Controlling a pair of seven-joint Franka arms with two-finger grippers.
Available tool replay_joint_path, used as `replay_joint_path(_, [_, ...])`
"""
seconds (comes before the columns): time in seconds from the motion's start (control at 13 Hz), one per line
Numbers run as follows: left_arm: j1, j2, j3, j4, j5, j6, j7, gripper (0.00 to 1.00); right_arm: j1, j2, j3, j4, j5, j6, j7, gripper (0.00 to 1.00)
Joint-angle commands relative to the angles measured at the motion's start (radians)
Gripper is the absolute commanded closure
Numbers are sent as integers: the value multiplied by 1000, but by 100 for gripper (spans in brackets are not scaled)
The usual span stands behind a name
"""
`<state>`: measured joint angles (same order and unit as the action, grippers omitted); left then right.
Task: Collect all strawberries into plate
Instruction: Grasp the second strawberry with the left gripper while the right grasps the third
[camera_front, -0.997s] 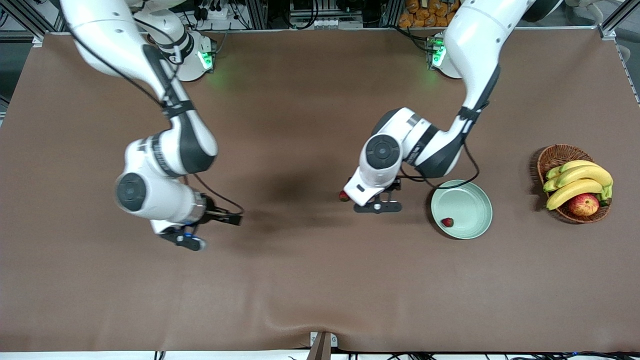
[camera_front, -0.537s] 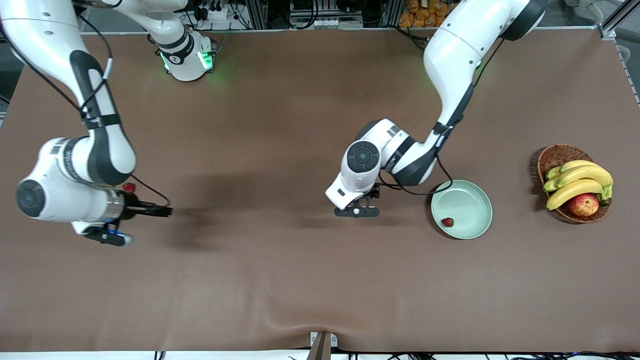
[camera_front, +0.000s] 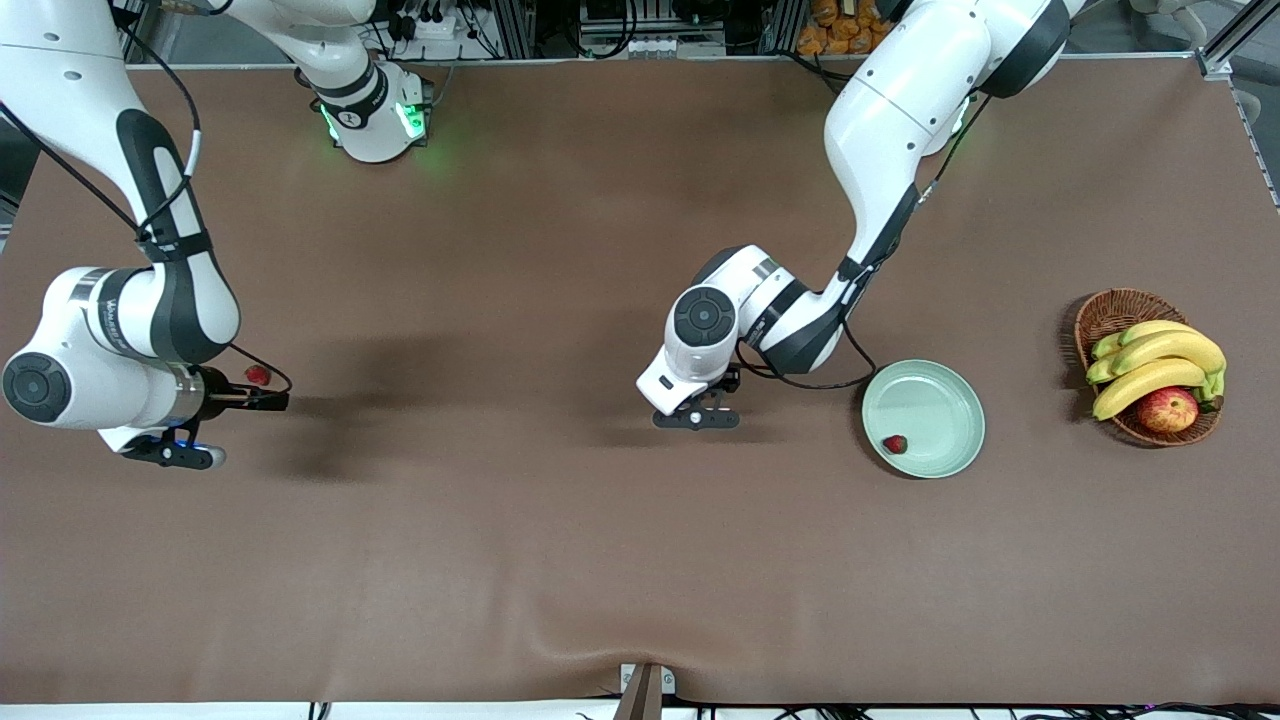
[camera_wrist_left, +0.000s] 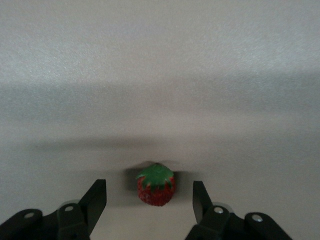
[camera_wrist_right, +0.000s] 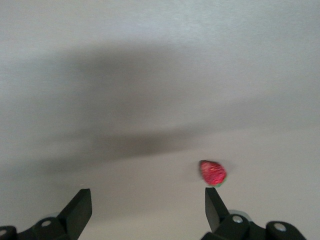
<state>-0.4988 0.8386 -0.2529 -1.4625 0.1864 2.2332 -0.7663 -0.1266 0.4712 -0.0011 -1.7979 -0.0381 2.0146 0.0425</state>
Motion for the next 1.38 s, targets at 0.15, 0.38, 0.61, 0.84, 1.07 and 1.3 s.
replay_joint_path(0.15, [-14,28,9,28,16,0,-56,44,-42,-11,4,-126,-117,102,-27,0])
replay_joint_path(0.38, [2,19,9,28,19,0,-48,100,-56,6,3,-147,-157,104,-29,0])
replay_joint_path(0.61, [11,-6,9,28,18,-4,-63,100,-83,24,3,-152,-157,125,-105,0])
replay_joint_path(0.84, [52,-79,9,27,16,-47,-108,100,-110,49,1,-153,-157,168,-153,0])
replay_joint_path(1.07, [117,-145,9,27,25,-90,-97,100,-108,58,1,-156,-157,167,-154,13])
replay_joint_path(1.3, [203,-213,-3,30,16,-125,-55,100,-104,63,1,-164,-157,167,-154,38])
